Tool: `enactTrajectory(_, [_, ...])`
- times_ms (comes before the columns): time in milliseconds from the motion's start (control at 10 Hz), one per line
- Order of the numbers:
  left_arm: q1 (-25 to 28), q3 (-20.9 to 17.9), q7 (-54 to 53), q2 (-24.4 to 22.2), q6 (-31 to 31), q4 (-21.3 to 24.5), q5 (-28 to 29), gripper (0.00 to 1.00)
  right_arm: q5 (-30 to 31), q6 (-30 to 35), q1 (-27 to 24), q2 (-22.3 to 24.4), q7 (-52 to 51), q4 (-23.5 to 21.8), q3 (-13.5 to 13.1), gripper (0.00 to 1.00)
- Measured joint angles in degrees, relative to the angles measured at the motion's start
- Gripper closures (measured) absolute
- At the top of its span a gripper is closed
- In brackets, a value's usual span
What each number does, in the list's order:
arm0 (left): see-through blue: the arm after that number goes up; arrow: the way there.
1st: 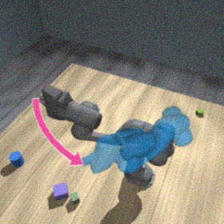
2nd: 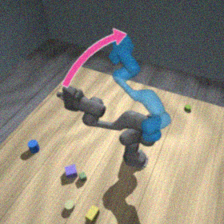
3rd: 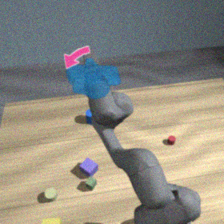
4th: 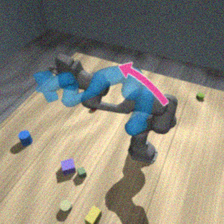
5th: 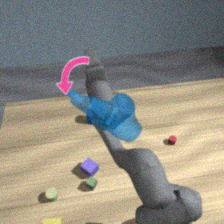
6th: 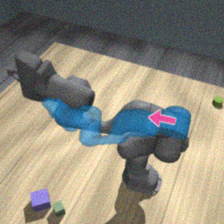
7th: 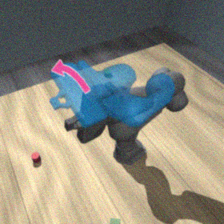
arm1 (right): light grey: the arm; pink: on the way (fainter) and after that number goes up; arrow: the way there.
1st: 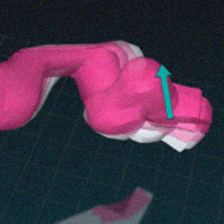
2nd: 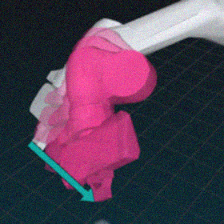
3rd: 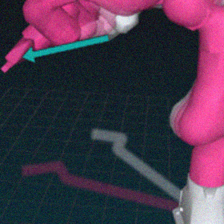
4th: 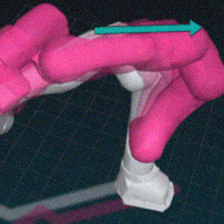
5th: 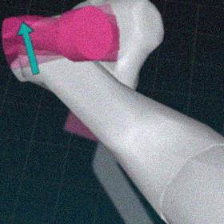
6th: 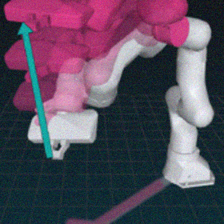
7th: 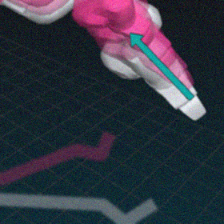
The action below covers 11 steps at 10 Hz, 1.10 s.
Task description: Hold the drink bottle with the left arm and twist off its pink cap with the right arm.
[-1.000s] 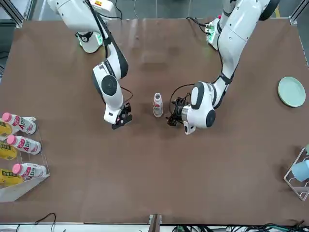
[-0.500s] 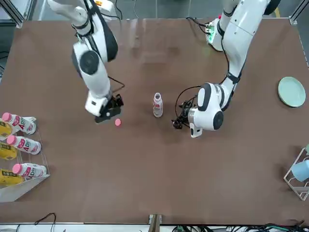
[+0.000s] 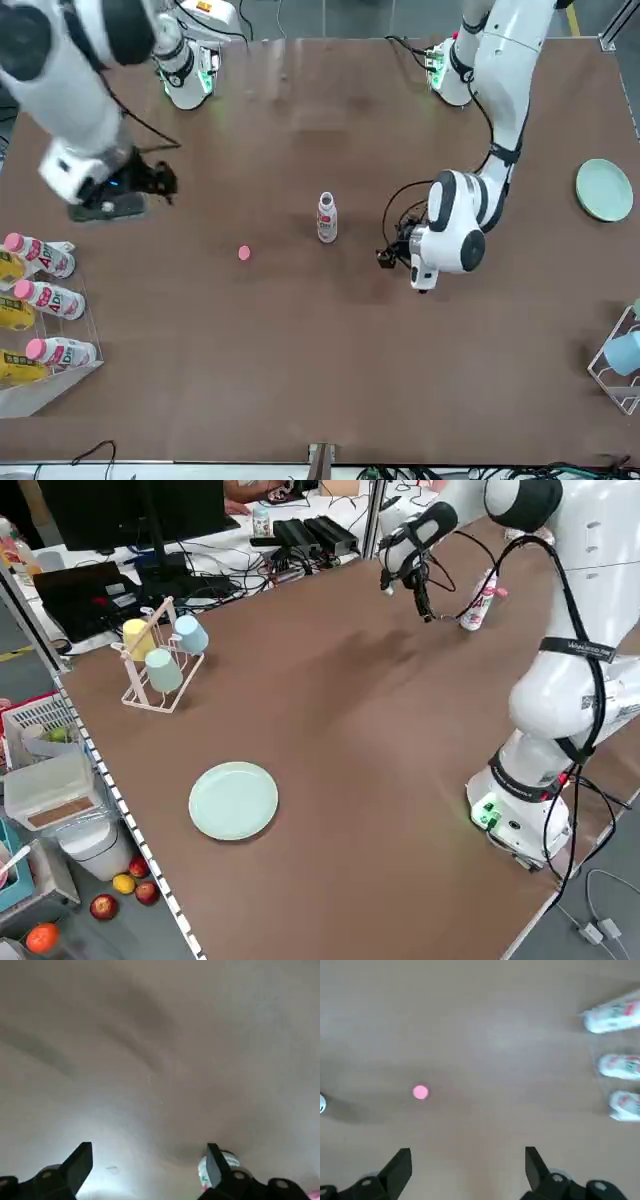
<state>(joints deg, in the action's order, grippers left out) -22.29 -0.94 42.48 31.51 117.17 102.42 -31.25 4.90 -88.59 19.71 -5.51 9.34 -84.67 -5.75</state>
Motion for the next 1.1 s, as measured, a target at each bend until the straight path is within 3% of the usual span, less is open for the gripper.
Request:
enactTrajectory(200, [-2.0,-6.3,-8.3,-1.4,-2.7,-0.1,0.5,0.0,-0.2,1.6,-4.1,0.9,-3.0,3.0,-1.3,0.0])
enactTrajectory(500, [-10.3,-22.5,-22.3,-3.1,-6.8,-0.3,2.9,0.0,-5.3,2.9,-10.5,1.7,-4.6,3.3,-1.5,0.0])
enactTrajectory(600, [-11.4,-25.9,-26.3,-3.4,-8.6,-0.7,4.4,0.0,-5.7,3.1,-11.0,1.7,-4.9,3.4,-1.6,0.0])
enactTrajectory(1100, [-11.7,-33.7,-37.0,-3.6,-17.0,-5.9,9.6,0.0,-5.7,3.3,-11.0,1.9,-4.9,6.2,-1.4,0.0])
